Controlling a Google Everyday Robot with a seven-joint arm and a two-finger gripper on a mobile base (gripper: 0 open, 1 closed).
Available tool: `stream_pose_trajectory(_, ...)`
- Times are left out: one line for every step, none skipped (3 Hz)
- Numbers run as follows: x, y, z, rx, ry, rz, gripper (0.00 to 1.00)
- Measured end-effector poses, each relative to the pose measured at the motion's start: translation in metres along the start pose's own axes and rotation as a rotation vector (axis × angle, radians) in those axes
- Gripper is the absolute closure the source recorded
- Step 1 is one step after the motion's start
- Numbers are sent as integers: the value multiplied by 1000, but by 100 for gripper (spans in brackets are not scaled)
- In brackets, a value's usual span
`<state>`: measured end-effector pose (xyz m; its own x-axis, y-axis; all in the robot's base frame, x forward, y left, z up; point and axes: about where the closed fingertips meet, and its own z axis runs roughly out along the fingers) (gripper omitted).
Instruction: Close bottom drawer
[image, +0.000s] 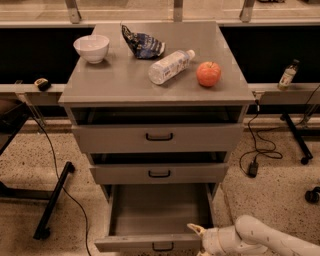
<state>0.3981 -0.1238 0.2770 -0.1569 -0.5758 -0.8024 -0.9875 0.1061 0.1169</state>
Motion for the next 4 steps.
stream_pose_trajectory(-1, 0, 0, 0, 0, 0, 0)
stream_pose_trajectory(7, 1, 18, -32, -31, -12, 3)
stream_pose_trajectory(8, 3, 20, -12, -70, -58, 26)
stream_pose_trajectory(19, 1, 17, 33, -91, -92, 50)
